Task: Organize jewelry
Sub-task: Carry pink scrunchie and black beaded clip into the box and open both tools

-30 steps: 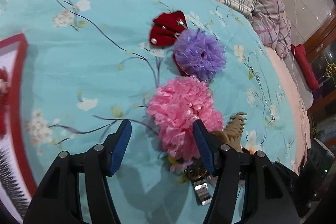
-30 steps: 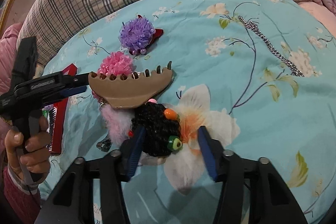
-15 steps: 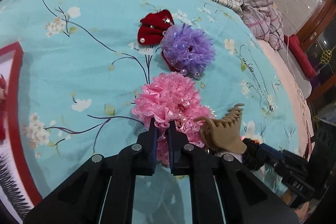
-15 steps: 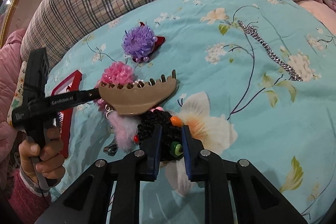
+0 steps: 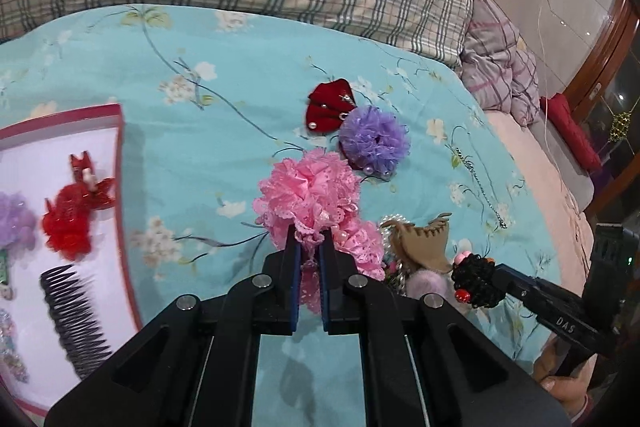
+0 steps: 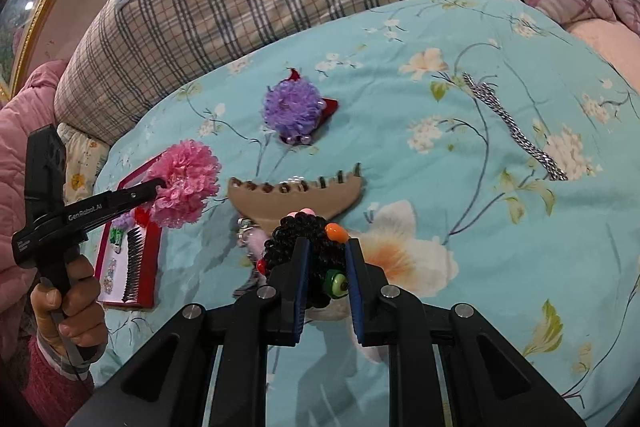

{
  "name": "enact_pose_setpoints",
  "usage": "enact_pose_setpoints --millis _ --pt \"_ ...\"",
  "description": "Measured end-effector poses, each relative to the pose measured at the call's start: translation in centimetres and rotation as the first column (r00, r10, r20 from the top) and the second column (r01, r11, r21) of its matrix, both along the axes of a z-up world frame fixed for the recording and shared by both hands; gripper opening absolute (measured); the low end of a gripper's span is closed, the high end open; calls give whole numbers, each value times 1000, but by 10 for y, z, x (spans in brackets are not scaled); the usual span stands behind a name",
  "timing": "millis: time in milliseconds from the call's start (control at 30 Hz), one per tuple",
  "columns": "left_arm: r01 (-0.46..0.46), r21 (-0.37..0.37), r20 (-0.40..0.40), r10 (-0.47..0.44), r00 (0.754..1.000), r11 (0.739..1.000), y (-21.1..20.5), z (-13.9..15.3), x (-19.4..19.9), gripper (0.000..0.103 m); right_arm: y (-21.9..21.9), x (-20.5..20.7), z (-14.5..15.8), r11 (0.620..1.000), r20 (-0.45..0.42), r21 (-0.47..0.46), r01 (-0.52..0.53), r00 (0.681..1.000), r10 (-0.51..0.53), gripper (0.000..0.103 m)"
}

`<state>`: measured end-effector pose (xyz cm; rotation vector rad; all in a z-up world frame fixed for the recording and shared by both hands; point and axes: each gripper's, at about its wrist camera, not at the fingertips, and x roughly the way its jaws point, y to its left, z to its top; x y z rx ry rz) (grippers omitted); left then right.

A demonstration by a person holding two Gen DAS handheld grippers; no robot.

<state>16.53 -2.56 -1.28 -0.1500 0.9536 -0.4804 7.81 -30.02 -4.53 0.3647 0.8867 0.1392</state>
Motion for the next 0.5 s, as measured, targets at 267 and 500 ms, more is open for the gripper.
enact_pose_setpoints --millis 267,500 --pt "-71 -17 -9 71 997 997 38 2 -18 6 23 0 12 999 23 5 -49 999 49 17" --pt "-152 -15 -4 152 988 988 83 5 -33 6 58 7 17 993 27 13 -119 993 119 17"
